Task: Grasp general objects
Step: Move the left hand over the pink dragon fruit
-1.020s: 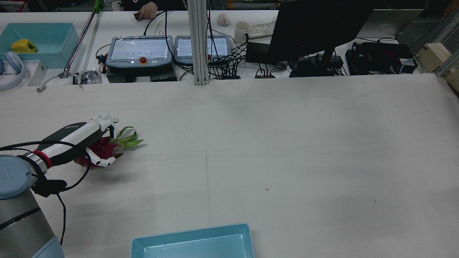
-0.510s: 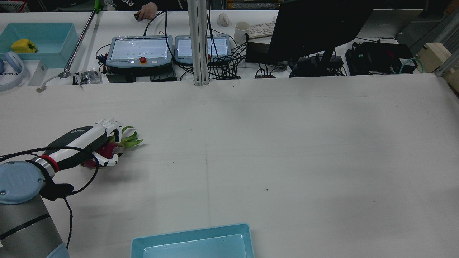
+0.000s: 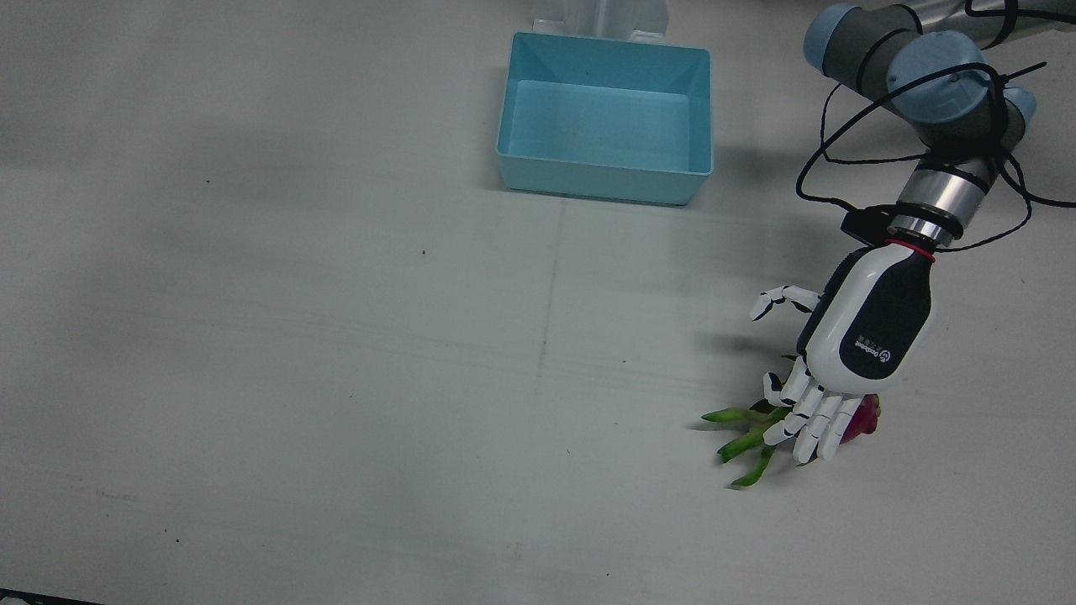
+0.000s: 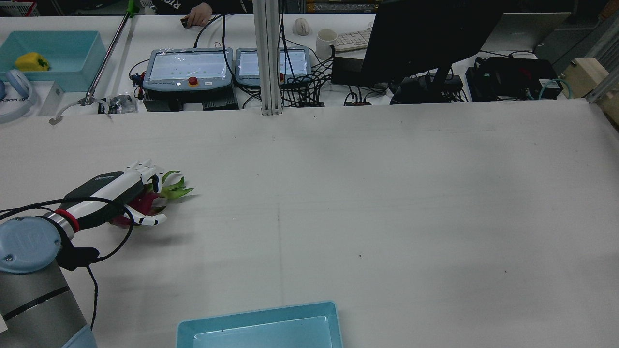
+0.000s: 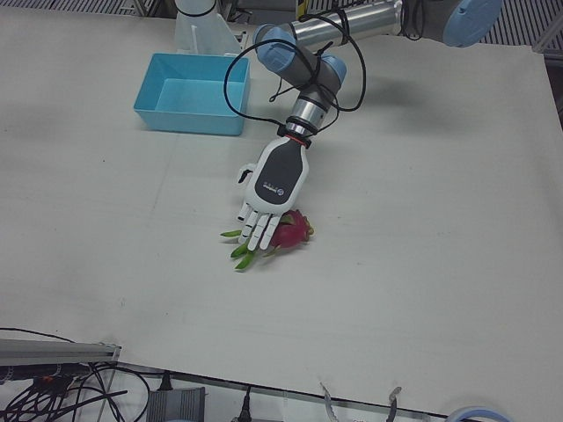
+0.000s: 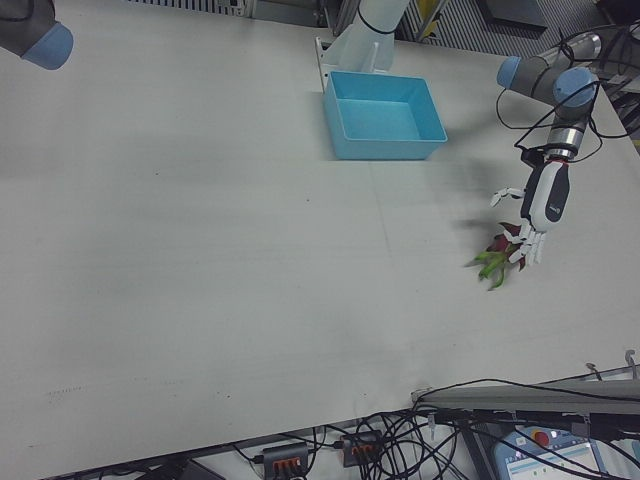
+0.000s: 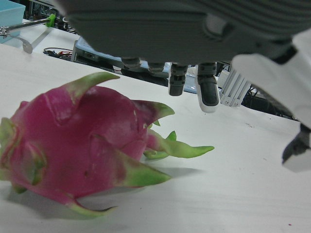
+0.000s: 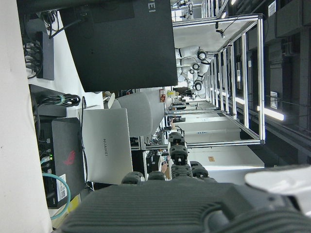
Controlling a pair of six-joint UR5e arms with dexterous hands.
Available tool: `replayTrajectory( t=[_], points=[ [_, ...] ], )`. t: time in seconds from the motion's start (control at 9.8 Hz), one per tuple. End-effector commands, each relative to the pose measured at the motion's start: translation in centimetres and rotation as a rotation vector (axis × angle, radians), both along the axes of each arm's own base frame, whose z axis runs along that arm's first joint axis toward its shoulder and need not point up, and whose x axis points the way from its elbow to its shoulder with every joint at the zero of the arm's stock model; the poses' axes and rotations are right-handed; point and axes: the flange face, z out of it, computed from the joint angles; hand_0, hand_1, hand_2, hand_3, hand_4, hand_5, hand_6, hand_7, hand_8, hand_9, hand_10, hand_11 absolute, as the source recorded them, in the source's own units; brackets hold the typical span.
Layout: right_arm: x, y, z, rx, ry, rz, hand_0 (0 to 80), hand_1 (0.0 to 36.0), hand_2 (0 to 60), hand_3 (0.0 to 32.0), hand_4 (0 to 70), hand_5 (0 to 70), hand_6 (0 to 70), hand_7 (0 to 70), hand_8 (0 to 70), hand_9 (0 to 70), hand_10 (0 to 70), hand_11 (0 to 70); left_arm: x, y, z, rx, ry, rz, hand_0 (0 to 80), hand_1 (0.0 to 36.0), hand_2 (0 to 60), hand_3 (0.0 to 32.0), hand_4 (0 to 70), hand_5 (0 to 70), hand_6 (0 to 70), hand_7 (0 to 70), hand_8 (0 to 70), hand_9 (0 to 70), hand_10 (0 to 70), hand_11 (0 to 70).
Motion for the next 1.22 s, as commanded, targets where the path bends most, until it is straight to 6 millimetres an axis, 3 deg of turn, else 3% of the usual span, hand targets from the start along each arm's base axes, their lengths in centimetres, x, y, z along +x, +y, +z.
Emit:
replayTrajectory(
  t=[0.0, 0.1, 0.2, 0.31, 0.41, 0.51, 0.61, 0.71, 0.82, 0.92, 1.02, 1.12],
  points=[
    [-0.1, 0.0, 0.0, 0.0, 0.0, -0.002, 0.0, 0.0, 0.0, 0.0, 0.0, 0.0, 0.0, 0.0, 0.0, 0.0, 0.0, 0.0, 0.1, -0.1, 0.5, -0.007, -0.007, 0.0, 13.0, 0.8, 0.0, 0.0, 0.0, 70.0, 0.0, 22.7, 0.0, 3.1, 0.0, 0.0],
    [0.0, 0.0, 0.0, 0.0, 0.0, 0.0, 0.0, 0.0, 0.0, 0.0, 0.0, 0.0, 0.0, 0.0, 0.0, 0.0, 0.0, 0.0, 0.2, -0.3, 1.0, -0.014, -0.016, -0.001, 3.2, 0.0, 0.0, 0.0, 0.0, 70.0, 0.0, 19.4, 0.0, 2.4, 0.0, 0.0],
    [0.0, 0.0, 0.0, 0.0, 0.0, 0.0, 0.0, 0.0, 0.0, 0.0, 0.0, 0.0, 0.0, 0.0, 0.0, 0.0, 0.0, 0.0, 0.3, -0.3, 1.2, -0.019, -0.022, -0.001, 1.7, 0.0, 0.0, 0.0, 0.0, 70.0, 0.0, 15.9, 0.0, 1.7, 0.0, 0.0],
    [0.0, 0.0, 0.0, 0.0, 0.0, 0.0, 0.0, 0.0, 0.0, 0.0, 0.0, 0.0, 0.0, 0.0, 0.0, 0.0, 0.0, 0.0, 0.2, -0.5, 1.3, -0.018, -0.021, -0.008, 0.0, 0.7, 17.9, 0.0, 0.0, 25.4, 0.0, 19.4, 0.0, 2.4, 0.0, 0.0],
    [0.0, 0.0, 0.0, 0.0, 0.0, 0.0, 0.0, 0.0, 0.0, 0.0, 0.0, 0.0, 0.0, 0.0, 0.0, 0.0, 0.0, 0.0, -0.8, -1.1, 1.4, -0.018, -0.023, -0.029, 0.0, 5.9, 39.2, 0.0, 0.0, 0.2, 0.0, 20.4, 0.0, 2.6, 0.0, 0.0],
    [0.0, 0.0, 0.0, 0.0, 0.0, 0.0, 0.0, 0.0, 0.0, 0.0, 0.0, 0.0, 0.0, 0.0, 0.0, 0.0, 0.0, 0.0, -2.2, -1.9, 1.1, -0.014, -0.019, -0.052, 0.0, 7.6, 42.1, 0.0, 0.0, 0.0, 0.0, 18.7, 0.0, 2.3, 0.0, 0.0],
    [0.0, 0.0, 0.0, 0.0, 0.0, 0.0, 0.0, 0.0, 0.0, 0.0, 0.0, 0.0, 0.0, 0.0, 0.0, 0.0, 0.0, 0.0, -3.9, -2.6, 0.7, -0.013, -0.018, -0.079, 0.0, 13.1, 56.8, 0.0, 0.0, 0.0, 0.0, 17.2, 0.0, 2.0, 0.0, 0.0],
    [0.0, 0.0, 0.0, 0.0, 0.0, 0.0, 0.0, 0.0, 0.0, 0.0, 0.0, 0.0, 0.0, 0.0, 0.0, 0.0, 0.0, 0.0, -4.4, -3.0, 0.9, -0.012, -0.023, -0.091, 0.0, 29.5, 60.0, 0.0, 0.0, 0.0, 0.0, 16.7, 0.0, 1.9, 0.0, 0.0],
    [0.0, 0.0, 0.0, 0.0, 0.0, 0.0, 0.0, 0.0, 0.0, 0.0, 0.0, 0.0, 0.0, 0.0, 0.0, 0.0, 0.0, 0.0, -4.3, -3.1, 0.8, 0.003, -0.014, -0.091, 23.1, 36.0, 60.0, 0.0, 0.0, 0.0, 0.0, 18.0, 0.0, 2.2, 0.0, 0.0],
    [0.0, 0.0, 0.0, 0.0, 0.0, 0.0, 0.0, 0.0, 0.0, 0.0, 0.0, 0.0, 0.0, 0.0, 0.0, 0.0, 0.0, 0.0, -3.7, -2.8, 0.9, 0.014, -0.026, -0.083, 70.4, 36.0, 60.0, 0.0, 0.0, 0.0, 0.0, 18.0, 0.0, 2.2, 0.0, 0.0],
    [0.0, 0.0, 0.0, 0.0, 0.0, 0.0, 0.0, 0.0, 0.0, 0.0, 0.0, 0.0, 0.0, 0.0, 0.0, 0.0, 0.0, 0.0, -3.6, -2.7, 0.8, 0.055, -0.091, -0.076, 80.0, 36.0, 60.0, 0.0, 0.0, 0.0, 0.0, 15.9, 0.0, 1.7, 0.0, 0.0],
    [0.0, 0.0, 0.0, 0.0, 0.0, 0.0, 0.0, 0.0, 0.0, 0.0, 0.0, 0.0, 0.0, 0.0, 0.0, 0.0, 0.0, 0.0, -3.5, -2.7, 0.7, 0.088, -0.133, -0.07, 80.0, 36.0, 60.0, 0.0, 0.0, 0.0, 0.0, 14.5, 0.0, 1.5, 0.0, 0.0]
  ],
)
